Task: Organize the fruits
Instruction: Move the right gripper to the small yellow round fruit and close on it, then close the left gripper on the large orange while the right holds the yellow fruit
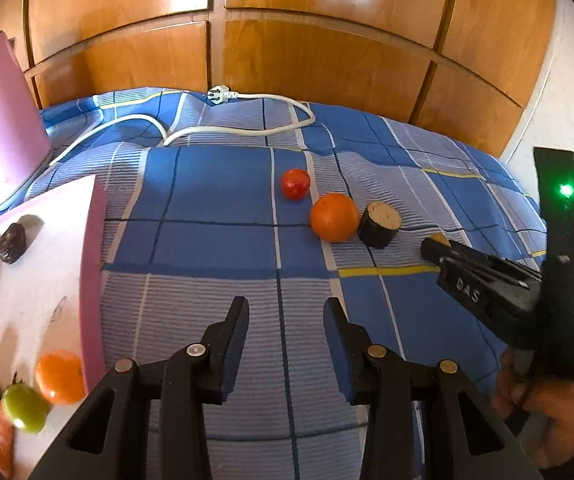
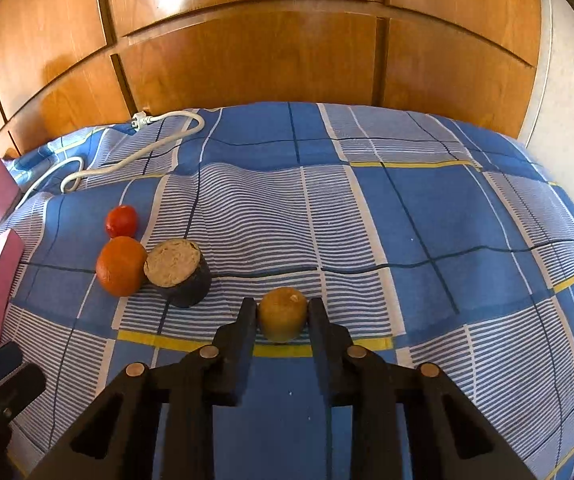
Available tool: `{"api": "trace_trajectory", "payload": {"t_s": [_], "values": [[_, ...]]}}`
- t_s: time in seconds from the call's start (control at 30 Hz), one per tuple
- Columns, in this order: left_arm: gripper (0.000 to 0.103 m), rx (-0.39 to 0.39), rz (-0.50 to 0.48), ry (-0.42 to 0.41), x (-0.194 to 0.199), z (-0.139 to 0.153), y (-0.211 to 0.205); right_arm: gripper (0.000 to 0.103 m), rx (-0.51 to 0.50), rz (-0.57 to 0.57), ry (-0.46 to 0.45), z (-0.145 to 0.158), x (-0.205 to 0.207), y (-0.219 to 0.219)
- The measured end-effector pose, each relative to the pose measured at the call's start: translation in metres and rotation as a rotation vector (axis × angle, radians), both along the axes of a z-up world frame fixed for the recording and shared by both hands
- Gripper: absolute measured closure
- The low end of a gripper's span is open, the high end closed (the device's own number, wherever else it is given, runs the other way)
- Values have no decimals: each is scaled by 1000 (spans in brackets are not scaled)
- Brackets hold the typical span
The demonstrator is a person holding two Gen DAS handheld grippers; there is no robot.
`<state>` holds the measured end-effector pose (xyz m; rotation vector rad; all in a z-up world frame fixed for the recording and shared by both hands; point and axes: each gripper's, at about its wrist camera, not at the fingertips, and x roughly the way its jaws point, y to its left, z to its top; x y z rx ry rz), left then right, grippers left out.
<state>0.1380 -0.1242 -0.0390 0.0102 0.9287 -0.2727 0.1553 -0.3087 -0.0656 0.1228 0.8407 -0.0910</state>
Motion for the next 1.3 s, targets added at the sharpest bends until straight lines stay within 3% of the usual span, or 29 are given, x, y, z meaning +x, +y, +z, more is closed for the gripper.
{"api": "trace_trajectory", "payload": {"t_s": [0.77, 1.3], "values": [[61, -13, -60, 8, 53, -16, -44, 76, -4, 41, 6, -3, 15, -1], [59, -14, -39, 3, 78, -29, -53, 75, -13, 45, 1, -5, 14, 0]]}}
